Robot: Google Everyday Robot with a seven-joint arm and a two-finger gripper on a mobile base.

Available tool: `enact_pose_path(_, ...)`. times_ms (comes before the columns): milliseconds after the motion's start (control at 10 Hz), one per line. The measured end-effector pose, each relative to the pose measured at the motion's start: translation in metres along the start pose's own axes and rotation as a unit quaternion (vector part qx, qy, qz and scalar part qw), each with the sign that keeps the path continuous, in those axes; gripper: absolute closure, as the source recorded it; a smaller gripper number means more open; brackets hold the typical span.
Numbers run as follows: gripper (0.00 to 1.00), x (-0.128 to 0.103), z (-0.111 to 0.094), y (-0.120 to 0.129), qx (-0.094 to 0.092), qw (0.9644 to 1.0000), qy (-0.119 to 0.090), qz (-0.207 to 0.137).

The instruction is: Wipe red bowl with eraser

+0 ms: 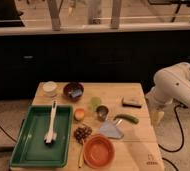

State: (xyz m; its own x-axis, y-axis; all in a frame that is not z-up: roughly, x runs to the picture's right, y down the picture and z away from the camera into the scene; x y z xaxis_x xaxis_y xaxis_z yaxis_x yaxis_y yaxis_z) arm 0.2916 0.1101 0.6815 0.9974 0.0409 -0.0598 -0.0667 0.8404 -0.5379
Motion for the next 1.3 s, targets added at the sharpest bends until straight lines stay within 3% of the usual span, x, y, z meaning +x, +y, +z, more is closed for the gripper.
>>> enact_pose_path(400,0.20,-0.013,0.034,-0.008,0.004,0.9990,0.005,-0.043)
enact_pose_path(700,0.20,-0.020,0.038,-0.016,0.005,0.9983,0.004,-0.058)
enact_pose_path(1300,0.20,-0.030,0.065,-0.038,0.006,0.9963,0.002,-0.086)
